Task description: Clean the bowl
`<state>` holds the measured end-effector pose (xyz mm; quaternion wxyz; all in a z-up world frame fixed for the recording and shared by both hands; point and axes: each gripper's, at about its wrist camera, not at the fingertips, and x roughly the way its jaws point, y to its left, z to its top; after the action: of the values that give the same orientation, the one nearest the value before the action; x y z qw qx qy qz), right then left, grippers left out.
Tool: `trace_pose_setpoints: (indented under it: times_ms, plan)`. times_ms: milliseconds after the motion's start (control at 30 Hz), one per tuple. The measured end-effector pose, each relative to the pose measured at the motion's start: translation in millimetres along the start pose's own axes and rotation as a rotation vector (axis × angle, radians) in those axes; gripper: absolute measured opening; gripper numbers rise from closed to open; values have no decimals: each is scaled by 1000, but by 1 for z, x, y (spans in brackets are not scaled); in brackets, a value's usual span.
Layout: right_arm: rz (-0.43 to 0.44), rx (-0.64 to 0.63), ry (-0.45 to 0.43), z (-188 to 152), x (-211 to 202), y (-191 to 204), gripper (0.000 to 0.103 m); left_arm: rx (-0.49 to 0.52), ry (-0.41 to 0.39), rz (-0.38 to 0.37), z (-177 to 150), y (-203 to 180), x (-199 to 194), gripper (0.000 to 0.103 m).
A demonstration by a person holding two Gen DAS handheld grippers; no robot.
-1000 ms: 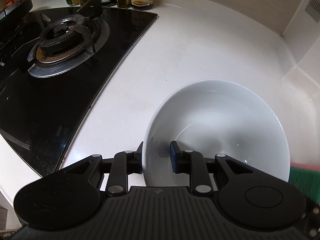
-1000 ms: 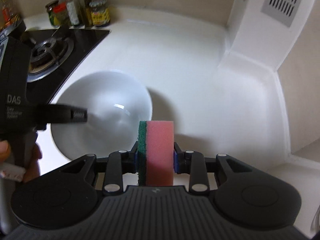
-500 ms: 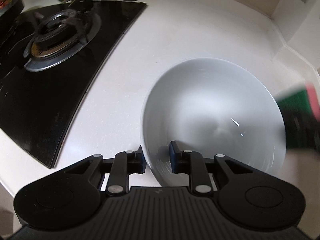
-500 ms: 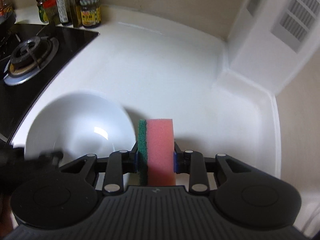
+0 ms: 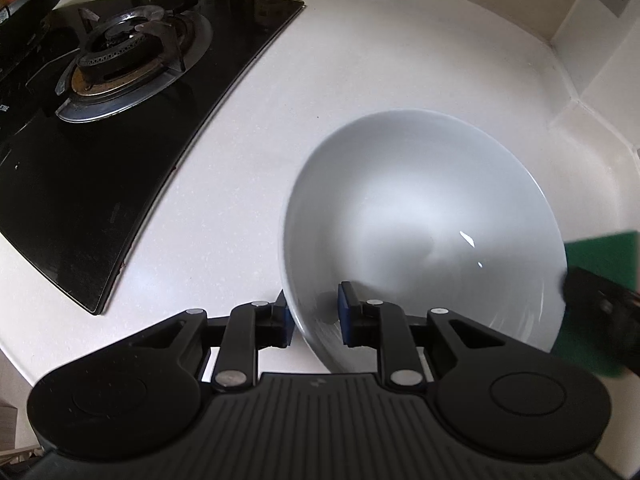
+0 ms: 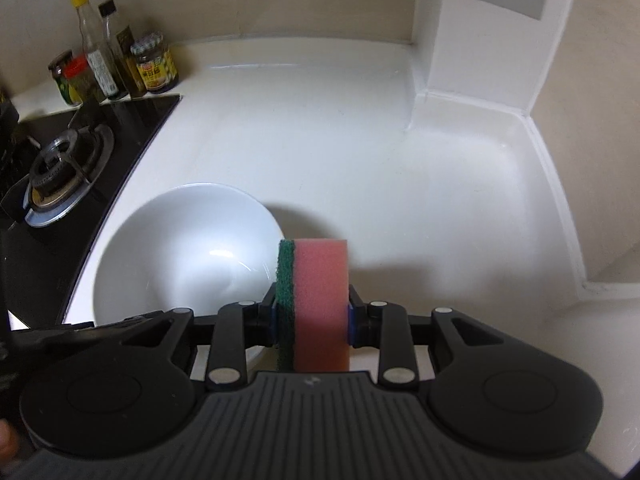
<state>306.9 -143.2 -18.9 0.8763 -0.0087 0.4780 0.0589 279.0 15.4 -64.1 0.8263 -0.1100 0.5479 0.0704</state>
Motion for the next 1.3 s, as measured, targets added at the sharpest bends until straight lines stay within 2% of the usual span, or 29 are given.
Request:
trace_pose_setpoints:
  times_ms: [100,200,367,433,500,667,733,867,933,1000,1100,1167,1300]
  plan:
    - [-17,-61,7,13,11,6,28,9,35,-35,1,2,0,27]
    - [-12,-194,16,27,21,16,27,38,83,-71,13,7,3,28]
    - [9,-235,17,31,23,20,28,-56,127,-140,41,36,17,26]
    - [-4,-211,3,30,23,22,28,-102,140,-155,41,37,20,22]
    - [-32,-162,-17,27,21,23,27,-134,132,-128,34,31,17,23]
    - [-101,117,-76,-7,-1,14,27,-194,96,-98,16,17,11,23]
    - [-87,164,-72,-22,-11,14,28,-208,84,-90,13,14,10,23]
    - [-98,165,-71,-30,-15,20,29,-167,83,-82,12,7,9,24]
    - [-106,148,-70,-19,-7,19,29,-88,102,-95,11,1,7,27]
    - [-100,112,-59,-6,4,16,28,-6,138,-112,12,-3,6,36]
    - [-88,36,-28,8,17,18,29,9,181,-146,18,3,9,36]
    - [-83,-9,-28,15,22,22,29,5,172,-141,21,3,10,36]
    - [-92,51,-49,9,17,22,28,-15,96,-83,14,-7,7,35]
